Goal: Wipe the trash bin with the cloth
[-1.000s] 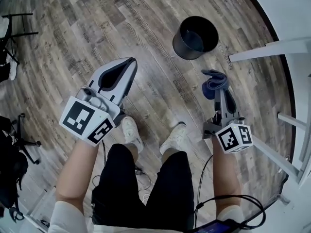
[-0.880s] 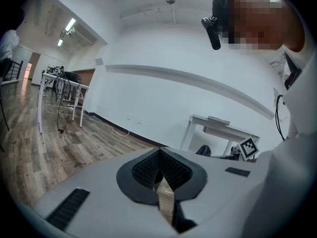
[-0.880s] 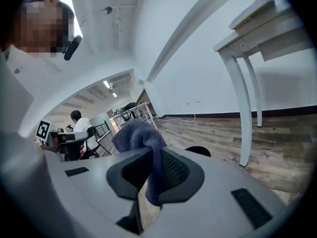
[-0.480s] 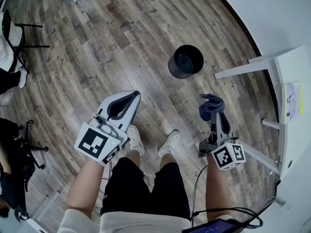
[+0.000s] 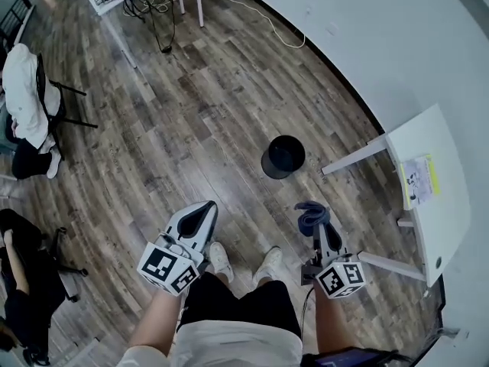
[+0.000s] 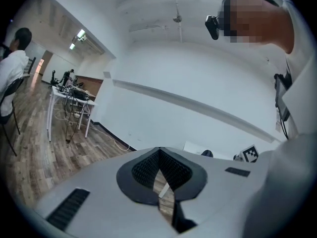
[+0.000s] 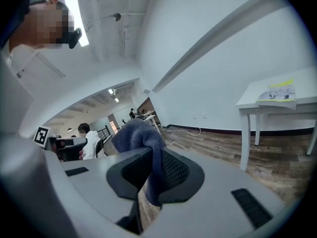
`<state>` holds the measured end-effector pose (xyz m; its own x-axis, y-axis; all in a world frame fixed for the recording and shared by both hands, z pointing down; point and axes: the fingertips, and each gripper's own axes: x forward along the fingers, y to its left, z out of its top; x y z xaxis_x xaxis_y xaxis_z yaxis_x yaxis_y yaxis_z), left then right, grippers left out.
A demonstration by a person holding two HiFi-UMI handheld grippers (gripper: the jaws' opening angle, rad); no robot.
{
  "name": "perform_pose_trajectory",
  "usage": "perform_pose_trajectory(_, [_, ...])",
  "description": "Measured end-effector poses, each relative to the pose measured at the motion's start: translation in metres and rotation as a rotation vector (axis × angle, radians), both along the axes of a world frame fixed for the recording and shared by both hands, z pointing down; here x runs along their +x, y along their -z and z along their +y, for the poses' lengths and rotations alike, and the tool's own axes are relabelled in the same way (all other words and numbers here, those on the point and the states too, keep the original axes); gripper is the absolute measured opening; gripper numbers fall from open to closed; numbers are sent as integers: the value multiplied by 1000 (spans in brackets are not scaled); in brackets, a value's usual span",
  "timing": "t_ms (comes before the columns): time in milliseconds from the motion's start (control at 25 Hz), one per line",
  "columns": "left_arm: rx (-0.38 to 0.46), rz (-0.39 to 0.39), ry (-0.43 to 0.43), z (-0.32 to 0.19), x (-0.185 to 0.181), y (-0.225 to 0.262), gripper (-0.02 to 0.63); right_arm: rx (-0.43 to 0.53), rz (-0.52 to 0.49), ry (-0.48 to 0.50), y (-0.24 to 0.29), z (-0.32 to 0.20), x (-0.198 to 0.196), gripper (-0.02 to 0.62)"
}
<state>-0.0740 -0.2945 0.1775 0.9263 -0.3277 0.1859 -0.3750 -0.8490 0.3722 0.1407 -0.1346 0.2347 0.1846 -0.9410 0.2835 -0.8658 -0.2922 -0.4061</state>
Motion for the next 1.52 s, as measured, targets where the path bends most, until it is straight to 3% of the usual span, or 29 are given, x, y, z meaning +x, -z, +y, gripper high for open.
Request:
perform_pose_trajectory(360, [70, 11, -55, 32, -19, 75, 9, 79, 62, -67, 100, 36, -14, 44])
perform_pose_trajectory(520, [121, 25, -52, 47, -24, 110, 9, 103, 93, -16, 131, 40, -27, 44])
perform_pose_trajectory(760, [132, 54, -21, 97, -21, 144, 9, 168, 154, 72, 180, 69, -34, 45])
perform_pose_trajectory(1120, [212, 84, -37, 199, 12, 177, 8, 238, 193, 99, 212, 161, -18, 44])
perform_pose_trajectory(1520, [297, 79, -54, 242, 26, 210, 9, 284, 222, 63, 244, 219, 0, 44])
